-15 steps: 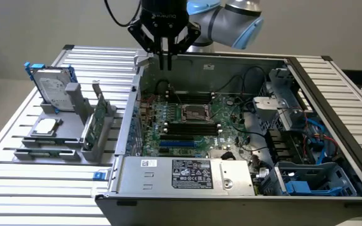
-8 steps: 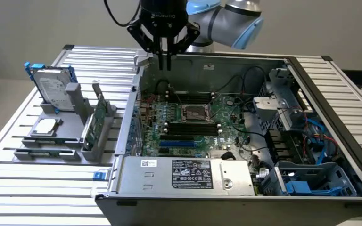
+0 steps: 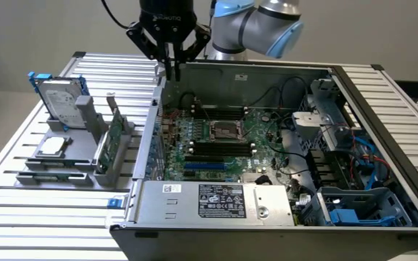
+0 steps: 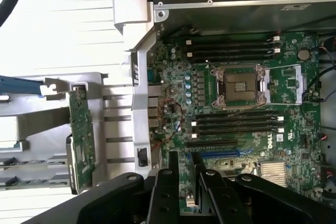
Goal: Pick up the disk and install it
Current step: 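Reach for the disk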
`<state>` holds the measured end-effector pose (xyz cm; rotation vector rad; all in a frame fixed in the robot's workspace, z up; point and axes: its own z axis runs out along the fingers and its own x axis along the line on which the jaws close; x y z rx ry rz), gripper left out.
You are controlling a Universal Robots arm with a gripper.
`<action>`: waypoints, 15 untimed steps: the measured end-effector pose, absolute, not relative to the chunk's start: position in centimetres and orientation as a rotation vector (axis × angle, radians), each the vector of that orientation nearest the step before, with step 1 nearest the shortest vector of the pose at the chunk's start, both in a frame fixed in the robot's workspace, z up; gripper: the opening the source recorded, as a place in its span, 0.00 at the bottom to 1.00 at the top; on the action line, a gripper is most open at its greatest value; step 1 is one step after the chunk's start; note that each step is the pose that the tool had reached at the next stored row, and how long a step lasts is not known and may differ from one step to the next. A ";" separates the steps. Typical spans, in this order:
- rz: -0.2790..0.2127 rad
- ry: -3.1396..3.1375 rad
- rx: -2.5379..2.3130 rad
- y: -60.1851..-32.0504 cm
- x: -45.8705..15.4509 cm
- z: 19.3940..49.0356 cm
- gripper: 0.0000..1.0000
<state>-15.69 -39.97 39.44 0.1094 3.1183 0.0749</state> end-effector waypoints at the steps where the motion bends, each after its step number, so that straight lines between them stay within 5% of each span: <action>1: 0.075 3.118 0.109 -40.0 -15.8 39.4 0.24; 15: 0.075 3.118 0.109 -40.0 -15.8 39.4 0.24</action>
